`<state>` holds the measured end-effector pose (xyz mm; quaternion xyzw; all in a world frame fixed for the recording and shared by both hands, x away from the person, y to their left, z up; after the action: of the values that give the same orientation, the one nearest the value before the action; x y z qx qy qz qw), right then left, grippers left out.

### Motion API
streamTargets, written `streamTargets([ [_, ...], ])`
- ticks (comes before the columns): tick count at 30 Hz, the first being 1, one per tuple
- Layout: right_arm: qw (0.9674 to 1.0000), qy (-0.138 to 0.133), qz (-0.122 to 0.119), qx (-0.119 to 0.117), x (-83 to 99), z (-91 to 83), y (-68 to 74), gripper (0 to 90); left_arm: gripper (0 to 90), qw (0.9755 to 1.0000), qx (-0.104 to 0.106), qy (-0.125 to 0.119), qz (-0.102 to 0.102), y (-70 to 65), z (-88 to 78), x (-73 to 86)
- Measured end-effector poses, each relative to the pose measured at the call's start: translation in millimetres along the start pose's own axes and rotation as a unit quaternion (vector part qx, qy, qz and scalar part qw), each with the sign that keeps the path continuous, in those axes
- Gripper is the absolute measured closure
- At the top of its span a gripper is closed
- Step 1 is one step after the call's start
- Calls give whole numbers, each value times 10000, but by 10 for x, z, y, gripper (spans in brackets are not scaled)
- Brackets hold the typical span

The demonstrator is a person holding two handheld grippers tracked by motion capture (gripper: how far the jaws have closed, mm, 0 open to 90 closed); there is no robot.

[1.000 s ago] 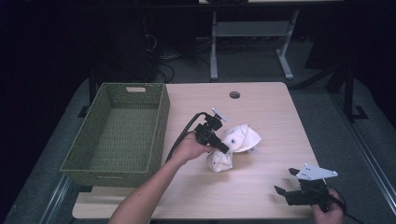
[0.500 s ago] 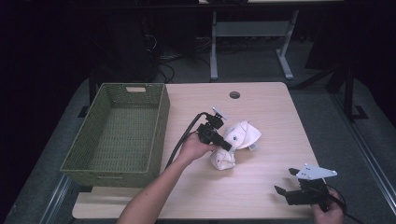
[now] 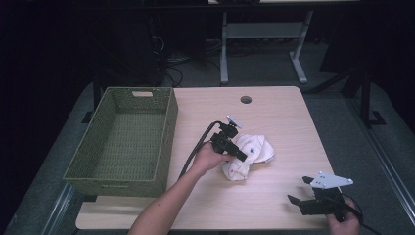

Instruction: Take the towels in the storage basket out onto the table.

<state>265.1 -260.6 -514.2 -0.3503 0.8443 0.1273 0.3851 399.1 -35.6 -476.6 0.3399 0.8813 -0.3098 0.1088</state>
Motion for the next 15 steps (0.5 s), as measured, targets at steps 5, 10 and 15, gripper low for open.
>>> streamTargets([
  [5, 10000, 4, -8, 9, 5, 4, -9, 140, 562, 9999, 39, -94, 44, -25, -19, 1],
  [10, 10000, 3, 9, 23, 3, 2, -12, 140, 519, 9995, 27, -237, 210, -80, -110, 4],
  [15, 10000, 31, 23, 33, 7, 6, -13, 140, 466, 9988, 3, -434, 231, -102, -215, 55],
])
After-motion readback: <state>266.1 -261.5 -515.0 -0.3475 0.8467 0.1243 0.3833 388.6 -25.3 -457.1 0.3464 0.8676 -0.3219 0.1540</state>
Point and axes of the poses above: each handheld gripper's, and its own axes: z roughly forward along the jaws, x roughly out of its underside, y roughly to its left, the point moved 7 cm from there along z, roughly forward along the jaws, and after that the axes turned 4 degrees about -z, right-handed, at the moved point
